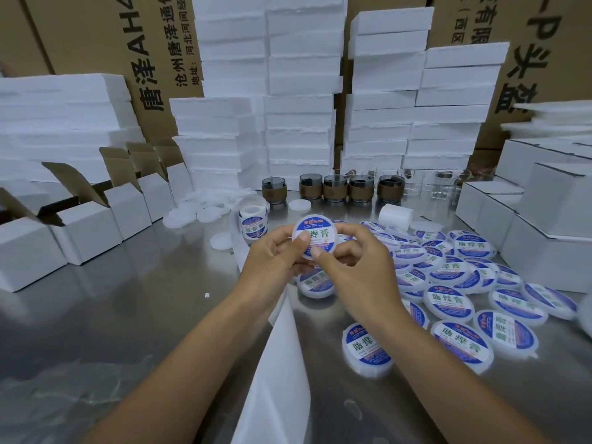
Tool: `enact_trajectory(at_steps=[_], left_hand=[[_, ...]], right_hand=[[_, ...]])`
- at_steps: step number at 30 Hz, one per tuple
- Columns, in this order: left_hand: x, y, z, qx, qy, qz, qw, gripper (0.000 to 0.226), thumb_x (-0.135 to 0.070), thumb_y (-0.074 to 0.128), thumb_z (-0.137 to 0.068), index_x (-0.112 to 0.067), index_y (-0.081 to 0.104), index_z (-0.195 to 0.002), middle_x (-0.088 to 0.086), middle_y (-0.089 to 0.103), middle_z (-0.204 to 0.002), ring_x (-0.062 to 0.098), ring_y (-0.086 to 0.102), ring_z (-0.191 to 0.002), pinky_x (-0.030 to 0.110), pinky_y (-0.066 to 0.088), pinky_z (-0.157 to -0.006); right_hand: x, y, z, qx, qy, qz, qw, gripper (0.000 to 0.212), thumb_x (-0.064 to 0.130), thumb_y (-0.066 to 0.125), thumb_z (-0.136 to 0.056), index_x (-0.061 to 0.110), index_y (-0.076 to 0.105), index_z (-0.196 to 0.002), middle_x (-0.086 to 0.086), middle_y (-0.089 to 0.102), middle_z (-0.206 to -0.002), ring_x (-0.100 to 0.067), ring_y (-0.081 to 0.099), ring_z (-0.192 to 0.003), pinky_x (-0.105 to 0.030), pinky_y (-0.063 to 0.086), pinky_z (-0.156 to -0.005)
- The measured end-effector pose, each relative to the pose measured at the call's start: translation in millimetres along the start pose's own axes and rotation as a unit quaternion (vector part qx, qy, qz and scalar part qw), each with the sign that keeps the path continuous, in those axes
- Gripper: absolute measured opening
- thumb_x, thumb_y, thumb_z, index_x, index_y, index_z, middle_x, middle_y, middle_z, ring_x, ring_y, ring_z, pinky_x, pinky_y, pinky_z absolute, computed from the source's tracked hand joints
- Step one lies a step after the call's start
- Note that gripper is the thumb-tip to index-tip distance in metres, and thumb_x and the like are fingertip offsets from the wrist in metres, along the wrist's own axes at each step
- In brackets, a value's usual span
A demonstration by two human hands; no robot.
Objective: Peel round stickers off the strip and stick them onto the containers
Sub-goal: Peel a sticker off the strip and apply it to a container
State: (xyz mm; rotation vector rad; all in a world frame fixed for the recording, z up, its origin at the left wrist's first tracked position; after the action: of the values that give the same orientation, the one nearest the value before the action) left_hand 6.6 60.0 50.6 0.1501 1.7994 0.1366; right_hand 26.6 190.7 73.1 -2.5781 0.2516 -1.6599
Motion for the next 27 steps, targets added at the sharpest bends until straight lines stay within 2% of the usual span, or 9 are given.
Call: enact_trajectory(at_steps=[4,9,11,15,17,19,22,24,27], left_hand=[[-0.1,1.3,-0.5,0.012,0.005,0.001,1.000,0.024,-0.016,0.063,-0.086,-0.012,0.063,-0.110,0.009,0.073,-0.098,0.025,0.069,-0.090,0.034,0.055,-0.082],[2.3,-2.4,-2.5,0.006,0.008,-0.006,1.000,0.025,-0.015,0.064,-0.085,-0.015,0.063,-0.109,0.005,0.074,-0.095,0.019,0.070,-0.083,0.026,0.058,-0.073],[3.4,-3.1,-3.0,0.003,0.007,-0.005,1.000,0.027,-0.015,0.065,-0.084,-0.014,0.062,-0.111,0.005,0.074,-0.095,0.019,0.071,-0.084,0.028,0.058,-0.074],[4.7,-7.5,-5.5,-0.013,-0.004,-0.012,1.000,0.020,-0.013,0.066,-0.085,-0.020,0.065,-0.104,0.004,0.074,-0.091,0.021,0.070,-0.085,0.031,0.058,-0.076],[2.6,-18.3,-7.7,-0.053,-0.008,-0.003,0.999,0.019,-0.009,0.065,-0.086,-0.022,0.067,-0.099,0.000,0.074,-0.084,0.016,0.070,-0.081,0.024,0.056,-0.071],[-1.1,-32.8,-8.3,-0.102,-0.005,0.027,0.994,0.018,-0.006,0.062,-0.087,-0.020,0.066,-0.097,-0.001,0.071,-0.083,0.010,0.069,-0.075,0.019,0.055,-0.065],[-4.6,-55.5,-6.9,-0.171,0.002,0.046,0.984,0.017,-0.006,0.060,-0.090,-0.012,0.064,-0.104,0.002,0.066,-0.085,0.012,0.064,-0.074,0.018,0.054,-0.063],[-5.1,-73.4,-6.5,-0.231,0.004,0.020,0.973,0.016,-0.004,0.057,-0.091,-0.010,0.062,-0.105,0.004,0.064,-0.082,0.014,0.061,-0.072,0.020,0.052,-0.066],[-6.8,-103.9,-7.5,-0.326,0.009,-0.070,0.943,0.018,-0.003,0.052,-0.093,-0.009,0.060,-0.107,0.003,0.061,-0.087,0.010,0.056,-0.070,0.019,0.047,-0.070]], right_hand=[[-2.4,-1.5,-0.9,-0.006,0.007,-0.005,1.000,0.024,0.021,0.070,-0.081,0.037,0.052,-0.085,0.001,0.069,-0.072,-0.008,0.065,-0.067,-0.020,0.052,-0.063],[-5.5,-1.1,-2.0,0.006,0.028,-0.046,0.999,0.021,0.018,0.057,-0.091,0.039,0.057,-0.086,0.003,0.072,-0.076,-0.012,0.068,-0.072,-0.035,0.057,-0.072],[-6.0,-2.0,-3.2,0.004,0.024,-0.041,0.999,0.022,0.018,0.058,-0.090,0.039,0.059,-0.086,0.004,0.072,-0.075,-0.012,0.068,-0.071,-0.032,0.057,-0.070],[-12.4,-15.9,-10.9,-0.029,0.027,-0.039,0.998,0.022,0.017,0.061,-0.088,0.038,0.061,-0.085,0.011,0.069,-0.068,-0.003,0.065,-0.062,-0.015,0.051,-0.055],[-18.7,-31.6,-16.0,-0.067,0.034,-0.013,0.997,0.017,0.019,0.060,-0.089,0.035,0.062,-0.094,0.010,0.066,-0.066,0.002,0.059,-0.055,-0.013,0.045,-0.051],[-22.9,-47.8,-19.8,-0.102,0.025,0.032,0.994,0.022,0.017,0.058,-0.090,0.029,0.058,-0.108,0.008,0.063,-0.065,0.002,0.054,-0.051,-0.012,0.041,-0.048],[-25.6,-59.8,-20.9,-0.128,0.012,0.135,0.982,0.029,0.017,0.055,-0.092,0.019,0.052,-0.120,0.004,0.062,-0.069,-0.008,0.058,-0.063,-0.024,0.044,-0.058],[-27.6,-61.7,-20.5,-0.128,0.010,0.212,0.969,0.031,0.020,0.052,-0.092,0.017,0.049,-0.123,0.002,0.061,-0.069,-0.017,0.058,-0.067,-0.031,0.044,-0.060],[-29.1,-61.6,-18.8,-0.109,0.017,0.347,0.932,0.026,0.027,0.050,-0.092,0.020,0.051,-0.117,-0.003,0.062,-0.080,-0.020,0.056,-0.075,-0.029,0.038,-0.058]])
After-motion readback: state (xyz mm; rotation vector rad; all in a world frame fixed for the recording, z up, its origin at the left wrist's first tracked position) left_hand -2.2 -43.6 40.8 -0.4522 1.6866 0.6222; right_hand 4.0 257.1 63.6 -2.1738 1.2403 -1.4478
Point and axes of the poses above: each hand's wrist, its own z-axis away from the middle knuckle, its own y-axis out of the palm, x = y × z, the point moved 8 cm from there along -z, towards the middle knuckle
